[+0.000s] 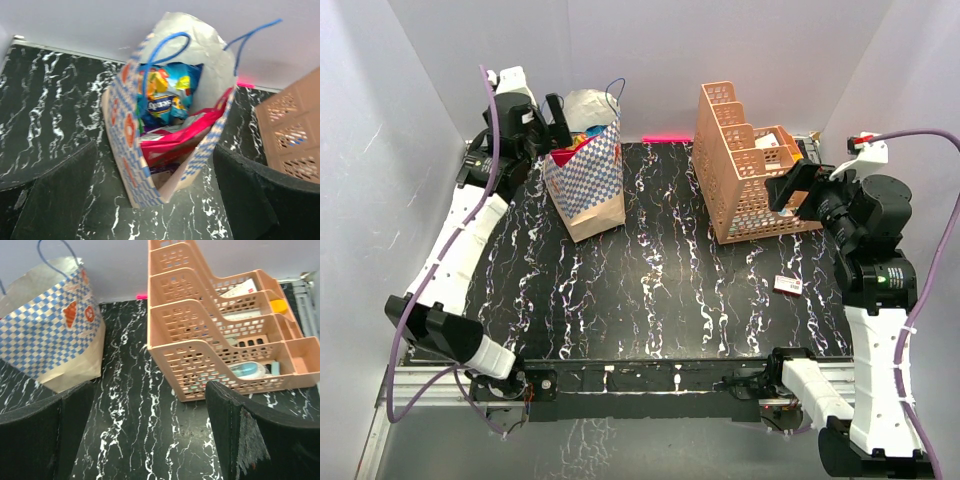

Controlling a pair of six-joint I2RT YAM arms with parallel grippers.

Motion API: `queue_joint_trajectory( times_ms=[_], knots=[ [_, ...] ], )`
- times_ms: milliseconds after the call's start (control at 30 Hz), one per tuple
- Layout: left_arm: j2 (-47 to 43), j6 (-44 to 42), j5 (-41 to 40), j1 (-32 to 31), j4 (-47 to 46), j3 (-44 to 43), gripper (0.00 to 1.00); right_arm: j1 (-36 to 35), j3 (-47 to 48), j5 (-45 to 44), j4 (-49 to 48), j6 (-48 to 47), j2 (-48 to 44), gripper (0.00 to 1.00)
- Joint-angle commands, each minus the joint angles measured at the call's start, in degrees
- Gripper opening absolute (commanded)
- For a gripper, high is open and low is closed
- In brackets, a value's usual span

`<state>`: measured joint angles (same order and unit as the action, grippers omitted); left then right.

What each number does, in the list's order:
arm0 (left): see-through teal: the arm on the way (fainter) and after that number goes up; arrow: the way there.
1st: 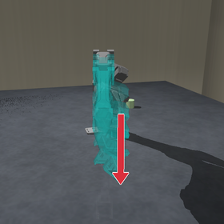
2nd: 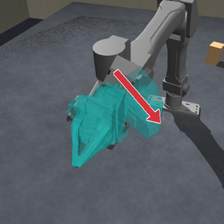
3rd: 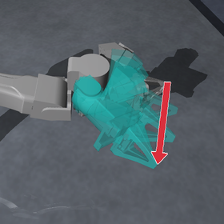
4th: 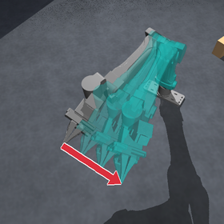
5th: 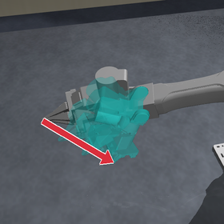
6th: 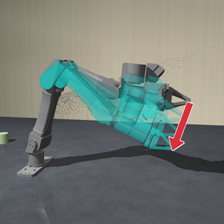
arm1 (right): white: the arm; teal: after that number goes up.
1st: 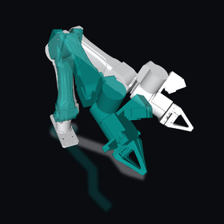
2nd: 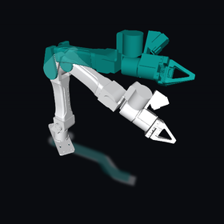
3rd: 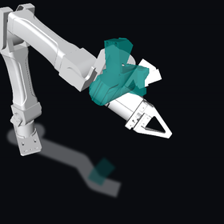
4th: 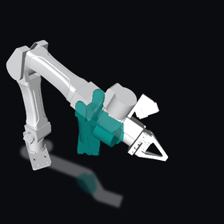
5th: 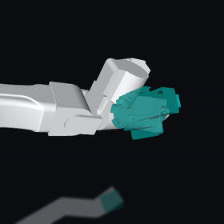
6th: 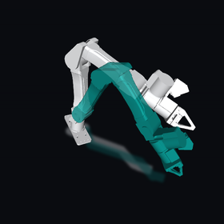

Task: Take the snacks out of the paper bag
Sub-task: Adjust the paper bag at the center of the board.

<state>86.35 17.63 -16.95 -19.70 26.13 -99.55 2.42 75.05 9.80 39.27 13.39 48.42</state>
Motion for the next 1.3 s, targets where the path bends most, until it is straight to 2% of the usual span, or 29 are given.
queue_joint_trajectory(
  times_ms=[0, 133, 333, 533, 700, 767, 867, 967, 1033, 1100, 1167, 1267],
  knots=[
    [-5.39, 1.15, -6.4, 1.08, 3.55, -0.94, 0.98, 0.4, 2.6, 8.26, -3.8, -0.07, 1.72, 0.98],
    [-4.94, -0.88, -12.81, -1.37, 3.51, -1.4, 0.98, 0.4, 3.33, 13.59, -4.29, 0.92, 4.72, 0.98],
    [-4.58, -2.52, -14.08, -3.57, 2.73, -2.68, 0.98, 0.48, 6.9, 19.17, -4.66, 5.44, 9.31, 0.98],
    [-1.79, -3.01, -10.14, -2.67, 1.83, -5.01, 0.99, 0.37, 14.45, 19.27, -4.36, 8.04, 16.35, 0.98],
    [5.66, 3.91, 4.19, 7.23, 9.05, -16.52, 0.98, 0.39, 13.88, 21.82, -10.07, 9.22, 17.03, 0.98],
    [7.56, 3.35, 4.39, 7.95, 11.71, -20.88, 0.98, 0.39, 14.27, 22.53, -10.18, 8.32, 17.61, 0.98],
    [7.74, 2.35, 3.4, 8.24, 13.08, -22.43, 0.98, 0.29, 16.26, 23.36, -8.84, 6.51, 19.3, 0.98],
    [10.36, 2.29, 4.49, 8.81, 19.2, -26.28, 0.98, -1.67, 16.83, 23.7, -8.27, 5.95, 20.77, 0.98],
    [9.75, 2.33, 9.48, 8.84, 19.36, -24.07, 0.98, -3.99, 15.98, 24.43, -9.46, 5.83, 21.2, 0.98],
    [7.56, 2.36, 14.32, 8.83, 15.09, -18.54, 0.98, -5.32, 15.29, 24.56, -10.83, 5.92, 21.62, 0.98],
    [7.37, 2.71, 14.46, 8.89, 12.53, -16.32, 0.97, -6.08, 15.09, 24.7, -11.64, 6.0, 21.87, 0.98],
    [11.49, 2.46, 12.31, 8.96, 14.17, -21.14, 0.96, -7.36, 14.15, 23.88, -13.77, 6.81, 21.31, 0.98]
  ],
)
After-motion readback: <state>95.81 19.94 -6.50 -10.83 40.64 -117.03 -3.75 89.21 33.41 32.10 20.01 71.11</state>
